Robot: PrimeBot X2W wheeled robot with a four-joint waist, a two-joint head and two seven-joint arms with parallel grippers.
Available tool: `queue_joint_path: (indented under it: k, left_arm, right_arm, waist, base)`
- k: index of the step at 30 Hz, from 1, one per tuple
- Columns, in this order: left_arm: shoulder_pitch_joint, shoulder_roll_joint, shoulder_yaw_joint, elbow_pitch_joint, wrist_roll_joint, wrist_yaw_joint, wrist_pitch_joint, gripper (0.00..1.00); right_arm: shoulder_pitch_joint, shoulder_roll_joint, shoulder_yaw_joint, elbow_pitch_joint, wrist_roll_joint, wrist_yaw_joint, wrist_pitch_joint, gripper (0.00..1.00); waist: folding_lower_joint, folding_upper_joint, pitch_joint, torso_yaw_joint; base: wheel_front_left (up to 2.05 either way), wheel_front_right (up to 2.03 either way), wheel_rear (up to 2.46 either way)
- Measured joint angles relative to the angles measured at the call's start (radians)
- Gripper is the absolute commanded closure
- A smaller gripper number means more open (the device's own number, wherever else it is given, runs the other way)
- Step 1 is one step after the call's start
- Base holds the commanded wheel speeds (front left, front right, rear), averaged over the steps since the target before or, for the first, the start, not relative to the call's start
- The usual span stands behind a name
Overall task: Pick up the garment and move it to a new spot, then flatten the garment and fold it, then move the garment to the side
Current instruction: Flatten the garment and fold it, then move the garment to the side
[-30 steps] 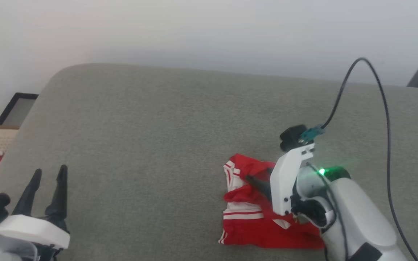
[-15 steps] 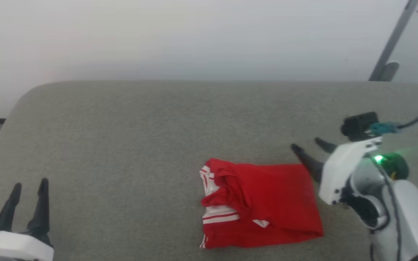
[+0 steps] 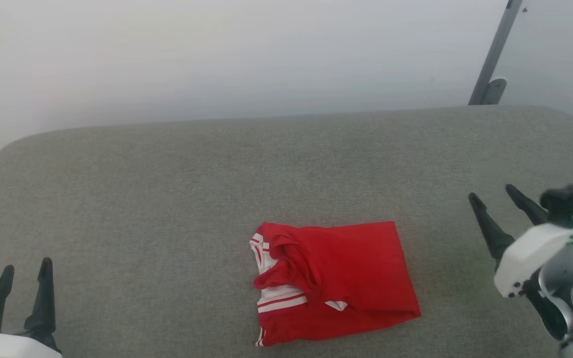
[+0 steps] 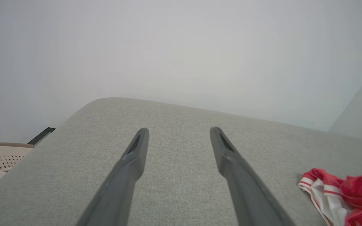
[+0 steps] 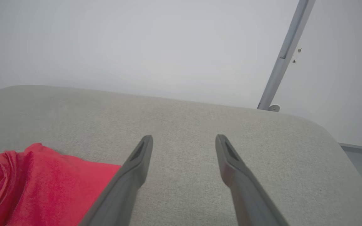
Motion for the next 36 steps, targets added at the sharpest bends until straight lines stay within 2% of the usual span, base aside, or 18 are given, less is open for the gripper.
queue_joint_path:
  k: [6,12,26,36]
  left_arm:
    - [0.013,-0.005,0.014,-0.014,0.009,0.000,0.000,0.00]
    - [0.025,-0.002,0.012,-0.033,0.027,0.000,0.000,0.00]
    - [0.030,0.005,0.006,-0.043,0.030,0.000,0.000,0.00]
    - [0.029,0.003,-0.007,-0.044,0.031,0.000,0.000,0.00]
  right_arm:
    - [0.037,0.004,-0.025,0.061,-0.027,0.000,-0.138,0.00]
    - [0.061,0.026,-0.039,0.119,-0.034,0.000,-0.202,0.00]
    - [0.065,0.037,-0.027,0.164,-0.023,0.000,-0.227,0.00]
    - [0.065,0.037,0.011,0.162,-0.006,0.000,-0.202,0.00]
  waist:
    - [0.0000,0.0000,-0.003,-0.019]
    - [0.0000,0.0000,-0.006,-0.026]
    - [0.0000,0.0000,-0.005,-0.026]
    - [0.0000,0.0000,-0.003,-0.009]
  base:
    - [0.00,0.00,0.00]
    - [0.00,0.00,0.00]
    - [0.00,0.00,0.00]
    - [0.00,0.00,0.00]
